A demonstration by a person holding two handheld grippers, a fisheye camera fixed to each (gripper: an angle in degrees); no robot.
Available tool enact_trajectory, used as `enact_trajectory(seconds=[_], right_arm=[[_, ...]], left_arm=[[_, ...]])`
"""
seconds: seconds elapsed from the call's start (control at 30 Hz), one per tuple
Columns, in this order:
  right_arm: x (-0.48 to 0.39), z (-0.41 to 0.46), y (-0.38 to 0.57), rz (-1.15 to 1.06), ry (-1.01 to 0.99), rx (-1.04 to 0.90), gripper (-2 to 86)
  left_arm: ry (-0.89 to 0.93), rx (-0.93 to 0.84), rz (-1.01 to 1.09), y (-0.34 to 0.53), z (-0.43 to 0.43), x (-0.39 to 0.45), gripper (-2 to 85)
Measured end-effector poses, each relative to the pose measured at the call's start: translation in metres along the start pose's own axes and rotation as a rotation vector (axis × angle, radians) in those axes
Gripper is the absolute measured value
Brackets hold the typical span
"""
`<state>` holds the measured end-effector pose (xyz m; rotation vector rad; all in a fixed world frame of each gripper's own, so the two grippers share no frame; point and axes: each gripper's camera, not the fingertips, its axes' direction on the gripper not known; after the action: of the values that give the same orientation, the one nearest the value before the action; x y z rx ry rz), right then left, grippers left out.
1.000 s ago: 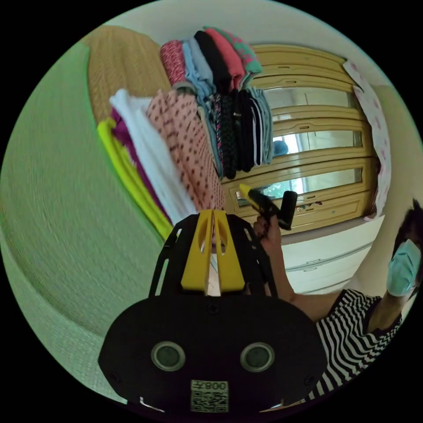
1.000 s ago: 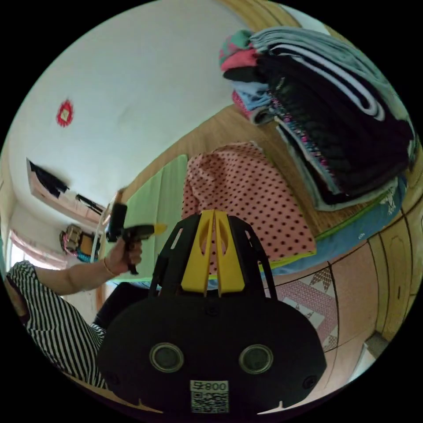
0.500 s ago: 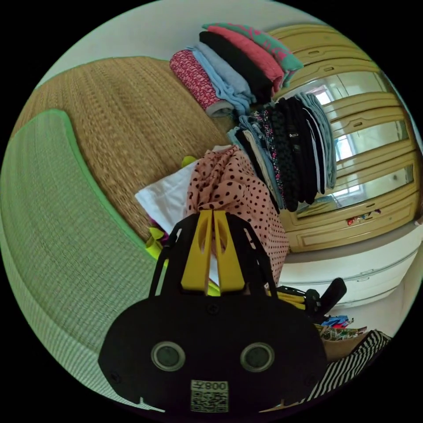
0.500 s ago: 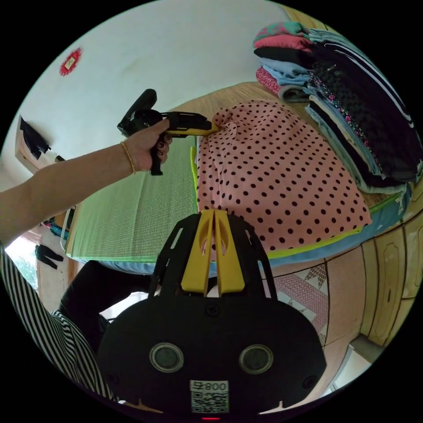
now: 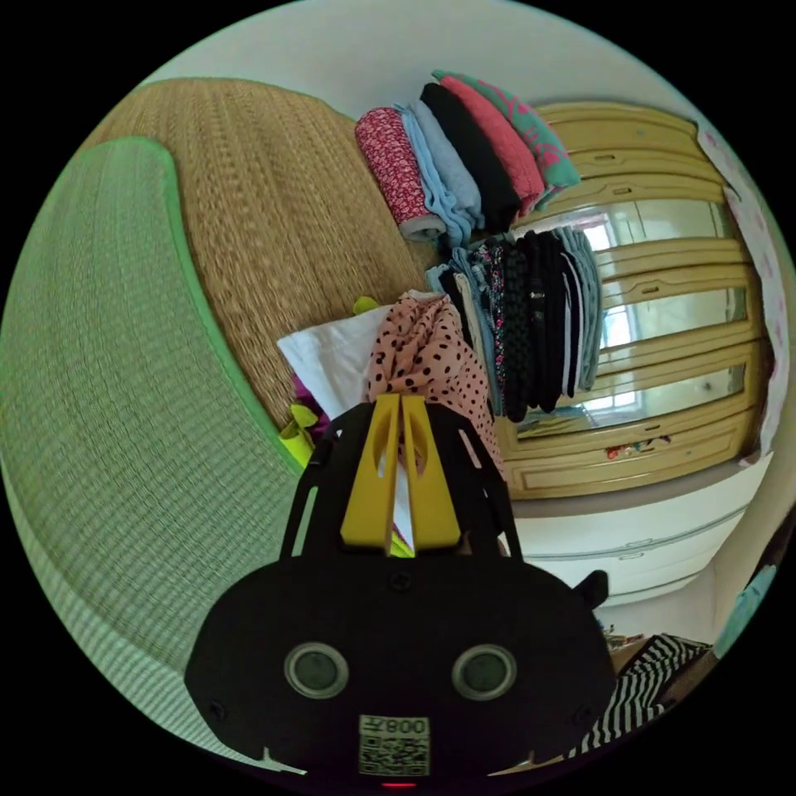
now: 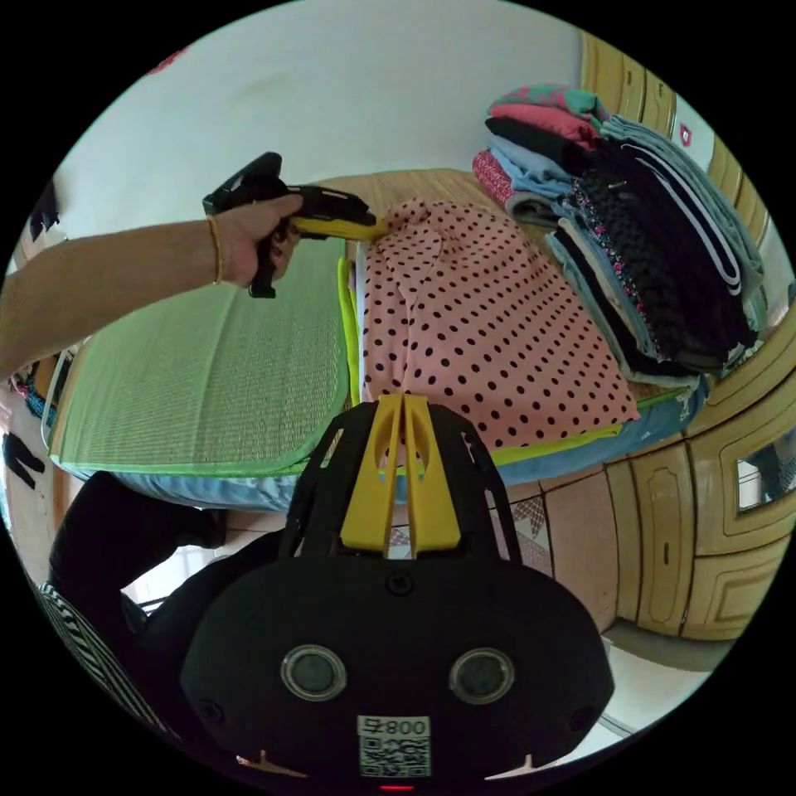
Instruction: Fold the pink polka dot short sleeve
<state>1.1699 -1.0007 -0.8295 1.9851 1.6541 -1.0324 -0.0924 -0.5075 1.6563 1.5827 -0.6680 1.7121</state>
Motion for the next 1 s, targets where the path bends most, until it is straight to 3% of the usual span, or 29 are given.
enact_trajectory(seconds=[0.27,0.47,0.77,0.93,1.0], right_arm=[[-0.041,0.033,0.055,0.025,0.019,0.045,0.1],[-0.057,0.03,0.107,0.132,-0.043,0.105,0.1],[-0.123,0.007,0.212,0.2,-0.138,0.2,0.1],[-0.18,-0.012,0.265,0.145,-0.237,0.234,0.1],[-0.21,-0.022,0.293,0.117,-0.265,0.233,0.1]], left_arm=[[0.139,-0.006,0.081,0.082,-0.031,-0.001,0.3],[0.178,-0.115,0.114,0.213,-0.066,-0.007,0.3],[-0.183,-0.142,0.017,0.392,-0.118,0.002,0.1],[-0.539,-0.236,0.142,0.444,-0.101,0.027,0.2],[-0.597,-0.265,0.206,0.459,-0.09,0.038,0.2]])
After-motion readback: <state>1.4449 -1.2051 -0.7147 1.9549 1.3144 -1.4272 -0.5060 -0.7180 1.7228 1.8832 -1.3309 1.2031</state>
